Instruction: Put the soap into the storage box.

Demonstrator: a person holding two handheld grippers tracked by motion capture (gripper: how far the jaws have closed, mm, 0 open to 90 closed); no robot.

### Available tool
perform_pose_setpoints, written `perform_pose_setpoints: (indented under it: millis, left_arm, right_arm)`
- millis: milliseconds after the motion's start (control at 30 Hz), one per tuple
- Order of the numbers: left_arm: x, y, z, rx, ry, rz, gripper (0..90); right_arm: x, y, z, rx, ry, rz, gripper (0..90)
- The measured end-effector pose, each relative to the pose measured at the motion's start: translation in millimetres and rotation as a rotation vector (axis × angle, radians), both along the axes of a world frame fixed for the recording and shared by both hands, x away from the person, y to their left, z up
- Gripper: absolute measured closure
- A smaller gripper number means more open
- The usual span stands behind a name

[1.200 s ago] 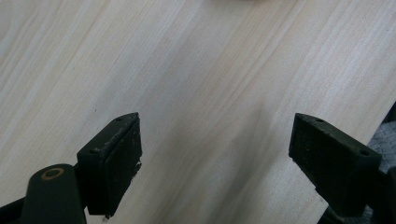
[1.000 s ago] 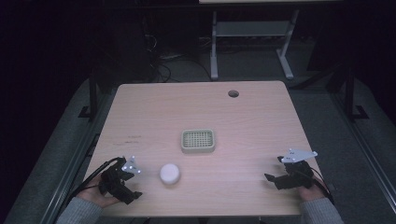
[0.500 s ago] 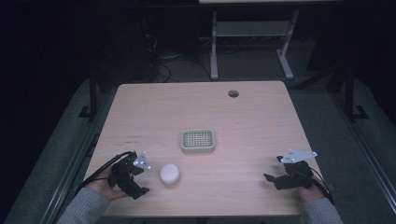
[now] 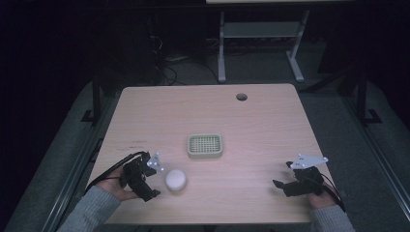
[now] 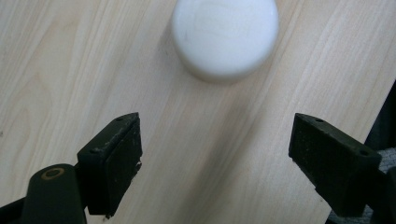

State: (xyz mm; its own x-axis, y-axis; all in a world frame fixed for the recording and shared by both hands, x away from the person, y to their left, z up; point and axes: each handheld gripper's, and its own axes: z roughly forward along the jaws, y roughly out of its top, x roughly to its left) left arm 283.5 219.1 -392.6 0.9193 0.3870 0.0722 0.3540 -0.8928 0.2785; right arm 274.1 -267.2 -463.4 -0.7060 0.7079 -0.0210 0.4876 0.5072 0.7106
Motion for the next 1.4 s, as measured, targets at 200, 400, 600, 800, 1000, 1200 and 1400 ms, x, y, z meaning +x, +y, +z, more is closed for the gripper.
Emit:
perform_pose_setpoints:
  millis: [200,400,600,800,1000,1200,1400]
  left_arm:
    - [2.3,-4.1,1.0,0.004,0.005,-0.008,17.2]
    - [4.5,-8.3,2.5,0.009,0.008,-0.017,17.2]
    - [5.8,-13.6,4.3,0.02,0.007,-0.031,17.2]
    - [8.1,-18.9,5.9,0.029,0.011,-0.044,17.2]
    - [11.0,-24.8,7.2,0.038,0.015,-0.056,17.2]
    - [13.1,-28.9,8.7,0.042,0.021,-0.065,17.2]
    - [15.8,-32.3,9.3,0.046,0.029,-0.07,17.2]
  right_arm:
    - [0.1,-0.1,0.5,0.002,-0.003,0.002,13.6]
    - [-0.1,0.6,0.9,0.001,-0.004,0.003,13.6]
    - [-0.1,0.5,1.3,0.005,-0.005,0.005,13.6]
    - [0.2,0.6,1.4,0.006,-0.007,0.008,13.7]
    - [0.2,0.9,1.6,0.008,-0.007,0.009,13.6]
    - [0.3,0.8,2.0,0.012,-0.012,0.01,13.6]
    - [0.1,1.2,2.7,0.018,-0.012,0.011,13.6]
